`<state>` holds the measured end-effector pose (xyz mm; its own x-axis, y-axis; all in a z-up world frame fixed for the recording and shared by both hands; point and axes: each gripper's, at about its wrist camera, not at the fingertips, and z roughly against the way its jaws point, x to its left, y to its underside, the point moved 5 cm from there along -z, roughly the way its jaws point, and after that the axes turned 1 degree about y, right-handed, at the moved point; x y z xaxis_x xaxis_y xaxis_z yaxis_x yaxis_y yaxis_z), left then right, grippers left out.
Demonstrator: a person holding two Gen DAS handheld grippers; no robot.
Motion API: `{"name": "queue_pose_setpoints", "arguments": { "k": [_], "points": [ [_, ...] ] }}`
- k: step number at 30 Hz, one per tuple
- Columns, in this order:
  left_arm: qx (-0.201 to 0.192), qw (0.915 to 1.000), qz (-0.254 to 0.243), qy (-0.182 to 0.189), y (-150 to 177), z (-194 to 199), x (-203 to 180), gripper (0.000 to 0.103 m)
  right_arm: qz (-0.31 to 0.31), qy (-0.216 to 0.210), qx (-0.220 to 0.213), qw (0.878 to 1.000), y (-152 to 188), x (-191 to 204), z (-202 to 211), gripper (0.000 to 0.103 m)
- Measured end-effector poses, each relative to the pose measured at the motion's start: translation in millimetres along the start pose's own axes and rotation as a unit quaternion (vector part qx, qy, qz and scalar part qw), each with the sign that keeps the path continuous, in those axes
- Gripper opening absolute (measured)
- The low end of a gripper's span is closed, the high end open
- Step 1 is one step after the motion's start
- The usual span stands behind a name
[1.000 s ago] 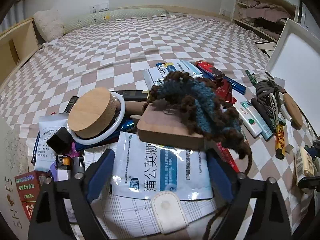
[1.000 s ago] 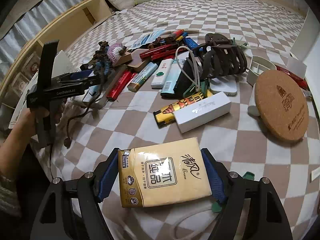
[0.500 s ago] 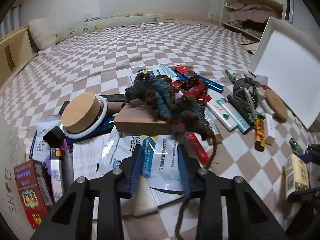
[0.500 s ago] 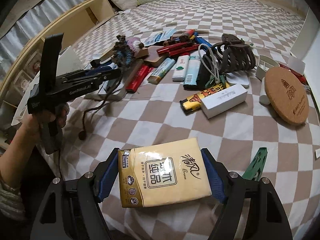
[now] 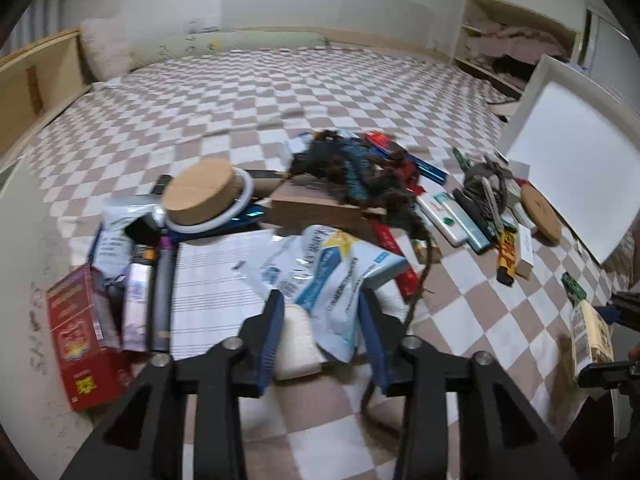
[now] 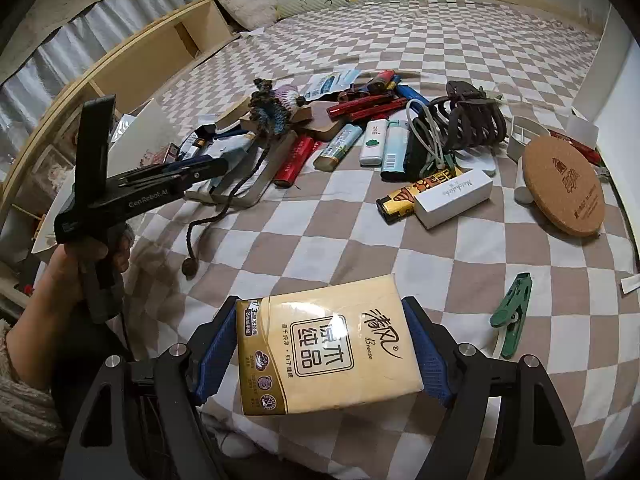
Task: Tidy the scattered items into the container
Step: 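Lift the yellow tissue pack with the right tool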
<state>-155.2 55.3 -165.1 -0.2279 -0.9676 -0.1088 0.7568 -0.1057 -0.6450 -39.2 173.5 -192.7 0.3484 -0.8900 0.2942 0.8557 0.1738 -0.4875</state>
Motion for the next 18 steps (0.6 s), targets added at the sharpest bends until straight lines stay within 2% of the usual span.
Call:
{"name": "queue_pose_setpoints", "arguments": {
  "k": [4,6,8,12,14,18],
  "points": [
    [0.010,0.9999,-0.001,0.004,2.8,2.7,-0.4,0.041,0.002,-0.003,-0.004,1.000,-0.4,3.4,1.4,0.079],
    [0.011,0.9998,-0.014,0.006,5.8,1.8,-5.8,0.035,0.001,-0.006,-0.005,1.000,-0.4,4.3,1.9,0.079],
    [0.011,0.9993,-0.024,0.025,8.1,-0.4,-14.8,0.010,-0.002,-0.008,-0.004,1.000,-0.1,4.0,2.0,0.079],
    [0.010,0.9989,-0.043,0.015,9.0,-4.6,-26.5,0.007,-0.007,-0.009,0.001,1.000,1.2,1.8,1.1,0.079],
    [0.007,0.9992,-0.032,0.023,9.5,-1.3,-25.1,0.001,-0.010,-0.010,0.001,1.000,1.6,0.9,2.7,0.079],
    [0.007,0.9992,-0.031,0.024,14.6,8.6,-20.0,0.001,-0.014,-0.011,0.003,1.000,2.7,-1.5,2.6,0.079]
  ]
}}
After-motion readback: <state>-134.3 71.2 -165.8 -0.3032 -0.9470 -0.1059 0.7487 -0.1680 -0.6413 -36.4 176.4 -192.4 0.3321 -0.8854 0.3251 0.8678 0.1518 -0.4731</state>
